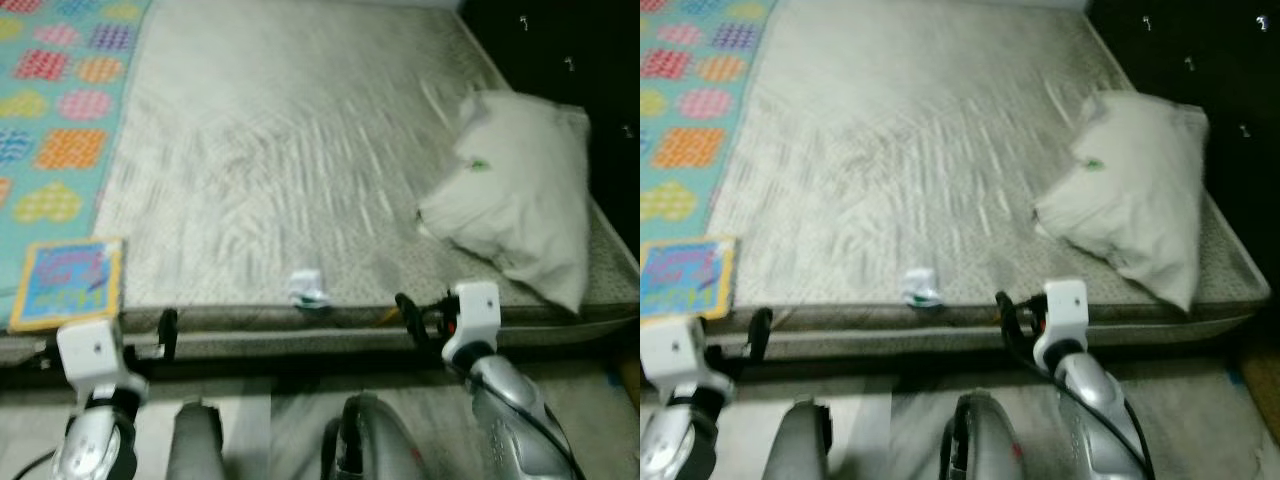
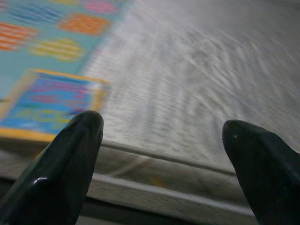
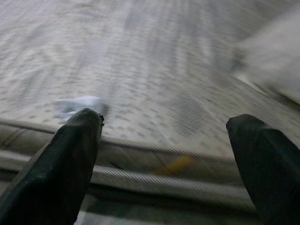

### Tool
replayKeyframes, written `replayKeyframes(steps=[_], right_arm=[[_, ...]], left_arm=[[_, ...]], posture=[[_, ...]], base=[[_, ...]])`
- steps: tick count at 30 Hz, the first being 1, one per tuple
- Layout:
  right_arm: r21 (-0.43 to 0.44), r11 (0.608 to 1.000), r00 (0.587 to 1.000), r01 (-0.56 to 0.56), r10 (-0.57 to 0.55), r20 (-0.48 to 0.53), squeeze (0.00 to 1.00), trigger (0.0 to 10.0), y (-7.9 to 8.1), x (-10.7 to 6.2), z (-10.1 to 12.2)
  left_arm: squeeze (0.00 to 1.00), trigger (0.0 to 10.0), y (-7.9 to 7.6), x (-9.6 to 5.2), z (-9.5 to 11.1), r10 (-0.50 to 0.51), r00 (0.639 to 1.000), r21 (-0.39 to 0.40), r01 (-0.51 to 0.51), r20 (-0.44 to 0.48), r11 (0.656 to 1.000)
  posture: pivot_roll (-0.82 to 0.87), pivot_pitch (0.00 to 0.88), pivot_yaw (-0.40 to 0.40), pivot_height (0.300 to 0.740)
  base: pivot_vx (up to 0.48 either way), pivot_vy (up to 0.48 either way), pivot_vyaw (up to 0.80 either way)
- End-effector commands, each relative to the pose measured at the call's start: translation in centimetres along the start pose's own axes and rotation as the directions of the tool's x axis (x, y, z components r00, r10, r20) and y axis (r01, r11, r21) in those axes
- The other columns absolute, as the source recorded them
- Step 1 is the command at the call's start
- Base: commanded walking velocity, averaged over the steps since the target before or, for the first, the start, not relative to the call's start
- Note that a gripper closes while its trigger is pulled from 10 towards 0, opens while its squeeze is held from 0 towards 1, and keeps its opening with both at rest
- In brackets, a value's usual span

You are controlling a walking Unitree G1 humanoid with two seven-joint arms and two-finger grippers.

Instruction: Clean up the room

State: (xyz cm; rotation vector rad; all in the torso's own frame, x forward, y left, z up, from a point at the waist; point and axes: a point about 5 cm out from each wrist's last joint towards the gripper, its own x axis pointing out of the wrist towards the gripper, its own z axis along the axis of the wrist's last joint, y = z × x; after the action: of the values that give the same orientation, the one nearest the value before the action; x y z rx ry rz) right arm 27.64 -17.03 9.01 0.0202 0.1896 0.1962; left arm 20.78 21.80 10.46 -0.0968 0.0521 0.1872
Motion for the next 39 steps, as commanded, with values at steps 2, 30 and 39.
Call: replayKeyframes(steps=[2,30,39], right_arm=[[0.008,1.0,1.0,-0.01,0.01,-0.014,0.0,10.0,0.12,-0.02,-0.28],[-0.028,0.997,0.997,-0.072,0.073,0.003,0.0,10.0,0.8,0.57,0.03],[-0.02,0.997,0.997,-0.071,0.071,0.005,0.0,10.0,0.84,0.63,0.04]], left_arm=[[0.0,10.0,0.47,-0.76,-1.46,0.023,0.997,-0.001,-0.023,-0.073,1.0],[0.0,10.0,0.47,-0.53,-1.34,0.044,0.997,-0.007,-0.045,-0.065,0.999],[0.0,10.0,0.45,-0.5,-1.33,0.042,0.997,-0.012,-0.043,-0.066,0.999]], posture=[[0.08,0.263,-0.103,0.599],[0.08,0.26,-0.109,0.584],[0.08,0.262,-0.11,0.584]], base=[[0.0,0.0,0.0],[0.0,0.0,0.05],[0.0,0.0,0.69]])
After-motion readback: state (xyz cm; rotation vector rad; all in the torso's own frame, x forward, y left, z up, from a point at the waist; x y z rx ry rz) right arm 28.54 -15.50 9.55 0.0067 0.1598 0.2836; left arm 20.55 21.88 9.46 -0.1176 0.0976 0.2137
